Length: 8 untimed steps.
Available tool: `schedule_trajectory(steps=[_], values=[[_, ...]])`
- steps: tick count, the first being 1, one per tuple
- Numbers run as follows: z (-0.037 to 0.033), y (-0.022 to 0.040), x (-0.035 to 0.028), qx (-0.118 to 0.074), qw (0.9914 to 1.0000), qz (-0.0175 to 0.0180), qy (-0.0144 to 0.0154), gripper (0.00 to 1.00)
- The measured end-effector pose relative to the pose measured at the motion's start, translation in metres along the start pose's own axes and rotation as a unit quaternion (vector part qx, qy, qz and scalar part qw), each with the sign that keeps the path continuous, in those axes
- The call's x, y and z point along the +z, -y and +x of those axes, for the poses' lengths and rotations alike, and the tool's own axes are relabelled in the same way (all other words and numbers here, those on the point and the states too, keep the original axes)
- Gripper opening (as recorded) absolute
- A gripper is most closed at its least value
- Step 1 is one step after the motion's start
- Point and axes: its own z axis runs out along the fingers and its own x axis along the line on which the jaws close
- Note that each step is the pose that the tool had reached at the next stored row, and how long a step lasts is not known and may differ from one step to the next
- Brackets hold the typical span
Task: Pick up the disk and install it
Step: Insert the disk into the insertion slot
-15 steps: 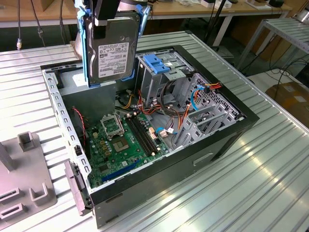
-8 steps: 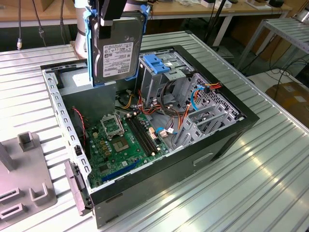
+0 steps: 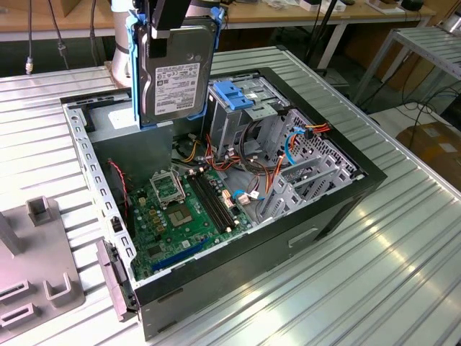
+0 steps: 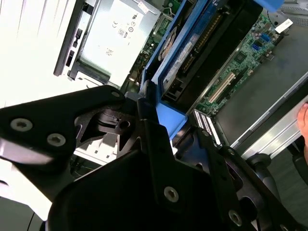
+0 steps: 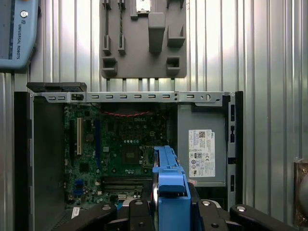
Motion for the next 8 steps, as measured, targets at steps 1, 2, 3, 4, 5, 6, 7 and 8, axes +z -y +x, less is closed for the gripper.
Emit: schedule_trajectory(steps=[1, 2, 3, 4, 5, 6, 7, 8], values=[[0.0000, 0.0001, 0.0000, 0.000, 1.00000, 0.0000, 0.0000, 0.37], [0.0002, 0.0001, 0.0000, 0.000, 1.00000, 0.0000, 0.0000, 0.37], [0.0005, 0.0001, 0.0000, 0.000, 1.00000, 0.0000, 0.0000, 0.37], [0.0008, 0.0000, 0.0000, 0.000, 1.00000, 0.0000, 0.0000, 0.37], [0.0012, 0.0000, 0.0000, 0.000, 1.00000, 0.0000, 0.0000, 0.37], [0.0021, 0.0000, 0.0000, 0.000, 1.00000, 0.0000, 0.0000, 0.37], [0.0033, 0.0001, 0.0000, 0.000, 1.00000, 0.0000, 0.0000, 0.37], [0.0052, 0.0001, 0.0001, 0.000, 1.00000, 0.0000, 0.0000, 0.37]])
